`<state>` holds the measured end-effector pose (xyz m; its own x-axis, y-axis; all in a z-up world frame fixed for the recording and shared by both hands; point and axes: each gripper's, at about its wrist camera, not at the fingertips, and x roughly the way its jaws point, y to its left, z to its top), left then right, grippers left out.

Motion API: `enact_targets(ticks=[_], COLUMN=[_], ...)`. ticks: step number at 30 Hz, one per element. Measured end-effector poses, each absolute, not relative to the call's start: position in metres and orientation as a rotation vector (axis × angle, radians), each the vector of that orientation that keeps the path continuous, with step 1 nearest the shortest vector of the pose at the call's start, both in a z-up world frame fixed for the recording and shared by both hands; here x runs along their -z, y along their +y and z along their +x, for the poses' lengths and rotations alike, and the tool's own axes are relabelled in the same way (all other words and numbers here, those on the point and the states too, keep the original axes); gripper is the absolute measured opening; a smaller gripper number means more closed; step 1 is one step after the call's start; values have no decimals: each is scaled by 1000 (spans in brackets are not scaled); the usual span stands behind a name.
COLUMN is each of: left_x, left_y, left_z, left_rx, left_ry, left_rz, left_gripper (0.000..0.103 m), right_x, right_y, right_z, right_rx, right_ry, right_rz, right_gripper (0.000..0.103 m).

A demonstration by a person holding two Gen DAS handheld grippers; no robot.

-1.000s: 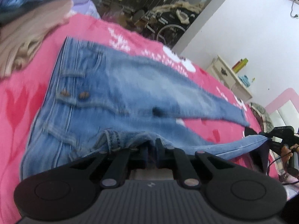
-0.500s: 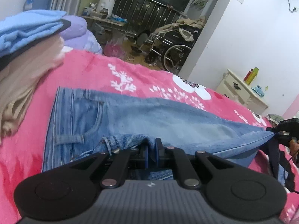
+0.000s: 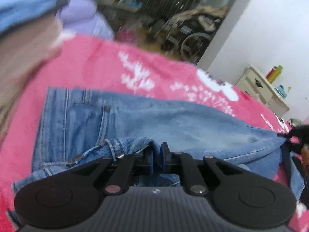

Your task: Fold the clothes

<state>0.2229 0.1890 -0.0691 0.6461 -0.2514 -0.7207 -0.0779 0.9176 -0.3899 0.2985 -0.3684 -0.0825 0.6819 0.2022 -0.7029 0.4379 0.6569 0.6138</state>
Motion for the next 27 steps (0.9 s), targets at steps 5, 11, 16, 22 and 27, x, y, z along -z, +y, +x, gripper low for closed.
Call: enact_targets(ticks=[5, 11, 16, 22, 27], left_x=[69, 60, 62, 54, 28], left_y=[214, 231, 251, 261, 250], left_z=[234, 236, 249, 240, 198], left_rx=[150, 197, 121, 28, 106], left_ry=[928, 899, 755, 745, 743], left_rz=[-614, -745, -787, -725, -575], left_gripper=[17, 30, 37, 37, 44], right_x=[102, 67, 66, 71, 43], right_y=[-383, -363, -348, -333, -306], right_z=[308, 273, 305, 332, 322], right_rx=[159, 63, -21, -12, -83], right_ry=[946, 923, 867, 829, 708], right_rz=[1050, 927, 834, 805, 573], right_gripper=[24, 52, 52, 52, 52])
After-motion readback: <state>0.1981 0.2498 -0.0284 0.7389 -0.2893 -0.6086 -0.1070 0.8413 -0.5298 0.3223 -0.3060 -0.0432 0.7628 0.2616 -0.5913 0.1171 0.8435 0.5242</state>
